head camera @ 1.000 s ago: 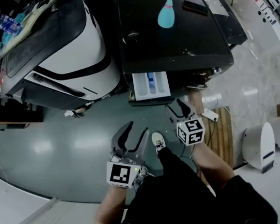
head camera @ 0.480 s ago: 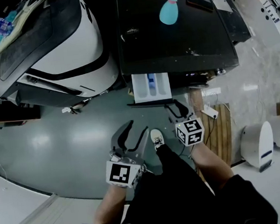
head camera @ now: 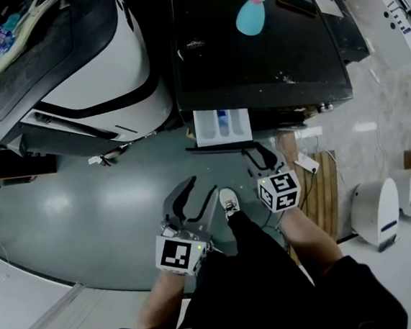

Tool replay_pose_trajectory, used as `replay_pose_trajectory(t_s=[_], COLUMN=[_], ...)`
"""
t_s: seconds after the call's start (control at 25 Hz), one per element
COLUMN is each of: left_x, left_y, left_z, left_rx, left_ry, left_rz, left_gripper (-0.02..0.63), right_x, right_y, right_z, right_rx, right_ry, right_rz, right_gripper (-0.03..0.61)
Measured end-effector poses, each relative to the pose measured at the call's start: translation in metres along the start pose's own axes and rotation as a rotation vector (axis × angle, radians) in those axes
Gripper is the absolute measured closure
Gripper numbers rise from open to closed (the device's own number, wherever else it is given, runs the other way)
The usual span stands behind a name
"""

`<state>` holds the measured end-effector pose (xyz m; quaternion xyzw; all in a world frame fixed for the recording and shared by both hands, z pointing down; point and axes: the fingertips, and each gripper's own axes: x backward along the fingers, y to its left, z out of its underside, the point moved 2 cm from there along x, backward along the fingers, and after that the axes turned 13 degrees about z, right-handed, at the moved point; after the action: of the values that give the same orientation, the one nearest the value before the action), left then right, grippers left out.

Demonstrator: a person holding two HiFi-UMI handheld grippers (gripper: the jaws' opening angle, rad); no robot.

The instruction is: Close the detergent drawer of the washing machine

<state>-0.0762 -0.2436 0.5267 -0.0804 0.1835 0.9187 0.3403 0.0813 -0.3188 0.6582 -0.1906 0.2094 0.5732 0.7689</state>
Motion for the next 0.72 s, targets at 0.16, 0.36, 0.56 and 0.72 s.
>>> replay_pose_trajectory(t_s=[0.16, 0.36, 0.56, 0.72], left_x=[-0.002, -0.005, -0.011, -0.016], left_y=[0.001, 0.003, 0.004, 0.004], left_z=[0.001, 0.002, 0.001, 0.000], left_rx=[0.004, 0.011, 0.007, 0.011], left_ry=[0.006, 0.011, 0.012, 0.015], left_rz=[0.002, 0.004, 0.007, 0.008], left_gripper=[0.428, 0.428, 0.428, 0.428], right_x=[-0.012, -0.025, -0.037, -0.045], right_y=[-0.004, -0.007, -0.012, -0.015], right_z=[-0.008, -0.018, -0.025, -0.030], right_rx=[0.000, -0.008, -0.011, -0.012], right_ry=[-0.007, -0.006, -0.018, -0.020], right_rz=[0.009, 0.020, 0.024, 0.023], right_gripper=[0.400, 0.402, 0.402, 0.403])
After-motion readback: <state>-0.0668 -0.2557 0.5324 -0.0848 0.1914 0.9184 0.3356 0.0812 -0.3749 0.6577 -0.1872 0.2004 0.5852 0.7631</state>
